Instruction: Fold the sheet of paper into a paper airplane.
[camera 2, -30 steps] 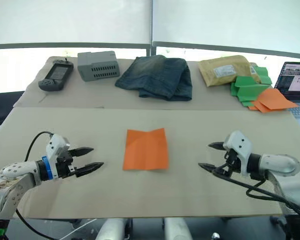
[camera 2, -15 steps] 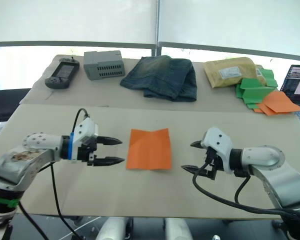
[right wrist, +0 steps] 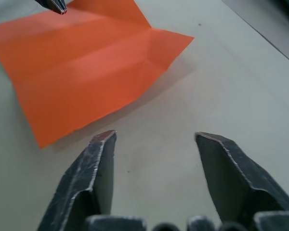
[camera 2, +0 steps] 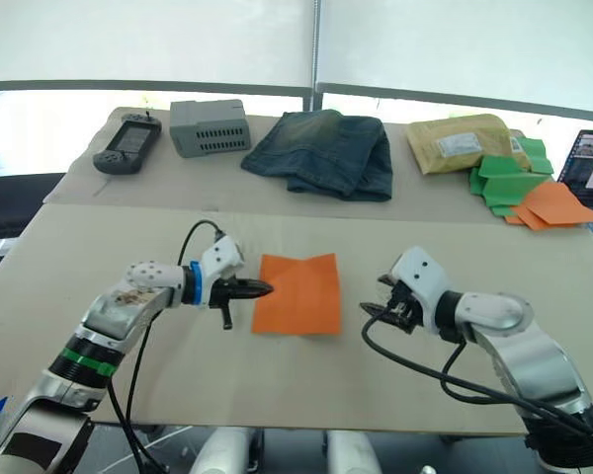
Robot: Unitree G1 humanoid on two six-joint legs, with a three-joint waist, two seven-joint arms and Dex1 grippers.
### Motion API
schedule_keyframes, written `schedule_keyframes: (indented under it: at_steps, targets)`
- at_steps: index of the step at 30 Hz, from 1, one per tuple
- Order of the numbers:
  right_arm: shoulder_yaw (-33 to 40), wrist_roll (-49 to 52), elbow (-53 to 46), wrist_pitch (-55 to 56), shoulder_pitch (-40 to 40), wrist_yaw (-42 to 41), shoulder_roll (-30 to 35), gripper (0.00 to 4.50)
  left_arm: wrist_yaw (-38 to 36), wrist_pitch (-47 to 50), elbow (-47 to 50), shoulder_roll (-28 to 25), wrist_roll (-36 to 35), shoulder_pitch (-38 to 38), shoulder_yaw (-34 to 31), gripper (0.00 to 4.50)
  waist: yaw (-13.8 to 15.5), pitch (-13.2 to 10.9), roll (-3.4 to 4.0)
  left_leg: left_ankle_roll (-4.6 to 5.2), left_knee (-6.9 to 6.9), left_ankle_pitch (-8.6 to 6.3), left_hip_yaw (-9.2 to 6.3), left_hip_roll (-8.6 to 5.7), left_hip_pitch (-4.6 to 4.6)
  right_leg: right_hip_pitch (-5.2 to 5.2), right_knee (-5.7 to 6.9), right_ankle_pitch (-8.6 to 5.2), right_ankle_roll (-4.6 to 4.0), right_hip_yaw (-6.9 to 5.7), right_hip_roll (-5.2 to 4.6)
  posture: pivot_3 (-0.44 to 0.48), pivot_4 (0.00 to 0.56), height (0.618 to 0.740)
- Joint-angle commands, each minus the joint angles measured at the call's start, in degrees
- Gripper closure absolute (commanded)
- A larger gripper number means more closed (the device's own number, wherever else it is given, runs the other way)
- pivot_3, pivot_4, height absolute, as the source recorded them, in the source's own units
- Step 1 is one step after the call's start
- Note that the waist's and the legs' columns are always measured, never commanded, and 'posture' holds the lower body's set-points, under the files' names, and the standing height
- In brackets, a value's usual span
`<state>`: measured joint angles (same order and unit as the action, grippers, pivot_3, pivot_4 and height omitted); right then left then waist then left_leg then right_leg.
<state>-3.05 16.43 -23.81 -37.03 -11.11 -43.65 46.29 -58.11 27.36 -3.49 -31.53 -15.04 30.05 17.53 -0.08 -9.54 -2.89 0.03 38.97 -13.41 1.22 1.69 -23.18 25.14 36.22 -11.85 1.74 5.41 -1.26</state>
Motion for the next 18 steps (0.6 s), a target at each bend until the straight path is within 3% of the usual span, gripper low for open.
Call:
schedule_keyframes:
  at_steps: [1,5,6,18]
  targets:
    - [-1.56,-0.81,0.4,0.98,-2.19,-0.88,-0.36,2.91,-0.24,-2.25,0.58,1.09,1.68,1.47,0.52,4.5,-0.07,0.0,0.0,0.0,0.0,0.0,0.0,0.01,0.0,0.0,-0.01,0.0,0.0,0.0,0.01,0.0,0.15,0.728]
    - [-3.6,0.35,1.84,-0.63,-4.03,-2.97,-1.22,4.33,0.13,-1.34,2.08,1.31,3.14,0.58,1.48,4.5,-0.14,0.0,0.0,0.0,0.0,0.0,-0.01,0.01,0.01,0.0,0.01,0.01,-0.01,0.0,0.01,0.0,0.15,0.728]
    - [-4.41,-0.13,2.32,-0.28,-4.36,-3.55,-1.12,4.49,0.34,-1.01,2.32,1.05,3.57,0.35,1.55,4.5,-0.16,0.0,0.0,0.0,0.0,0.0,-0.02,0.0,0.0,0.0,0.01,0.01,-0.01,0.0,0.01,0.0,0.15,0.728]
    - [-8.54,-1.81,14.3,9.89,-8.17,-11.76,-4.5,4.49,2.56,-0.07,5.12,0.38,4.27,-4.34,-0.7,4.5,-0.8,0.01,0.02,0.0,-0.01,0.0,-0.02,0.03,0.05,-0.01,0.02,0.01,-0.01,0.0,0.02,0.0,0.15,0.728]
